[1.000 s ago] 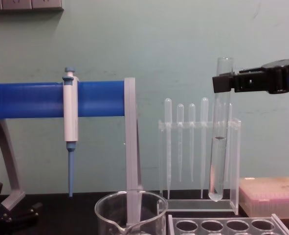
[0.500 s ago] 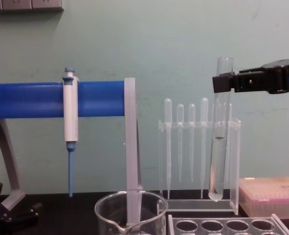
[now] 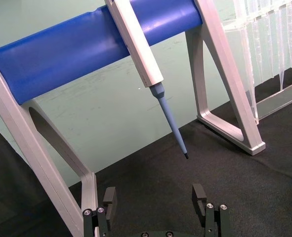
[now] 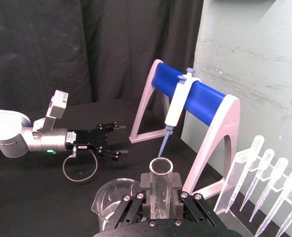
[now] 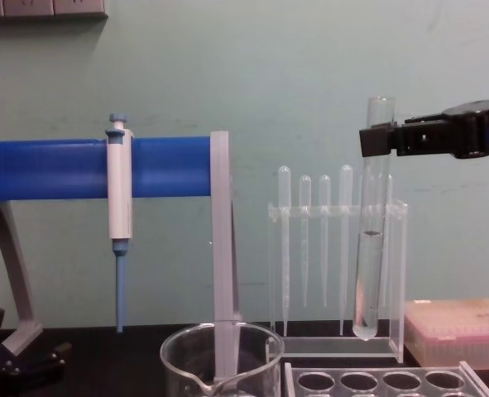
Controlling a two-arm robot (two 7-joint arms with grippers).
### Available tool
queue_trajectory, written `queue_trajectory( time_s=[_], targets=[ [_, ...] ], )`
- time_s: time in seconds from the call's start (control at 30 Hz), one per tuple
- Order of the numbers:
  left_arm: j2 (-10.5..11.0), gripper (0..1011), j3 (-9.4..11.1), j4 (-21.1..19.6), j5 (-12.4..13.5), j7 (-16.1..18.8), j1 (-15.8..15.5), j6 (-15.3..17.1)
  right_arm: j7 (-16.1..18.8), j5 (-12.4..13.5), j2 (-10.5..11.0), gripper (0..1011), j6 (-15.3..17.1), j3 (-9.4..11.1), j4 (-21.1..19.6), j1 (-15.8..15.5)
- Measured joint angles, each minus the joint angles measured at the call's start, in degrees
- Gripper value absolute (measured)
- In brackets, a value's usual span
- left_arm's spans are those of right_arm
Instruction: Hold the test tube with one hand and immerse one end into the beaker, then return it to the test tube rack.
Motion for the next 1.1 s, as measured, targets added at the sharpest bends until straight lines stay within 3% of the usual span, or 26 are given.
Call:
queue_trajectory(
  time_s=[1.1],
  targets=[
    [0.0, 1000, 0.0, 0.0, 0.0, 0.0, 0.0, 0.0, 0.0, 0.0, 0.0, 242, 0.0, 0.0, 0.0, 0.0]
  ],
)
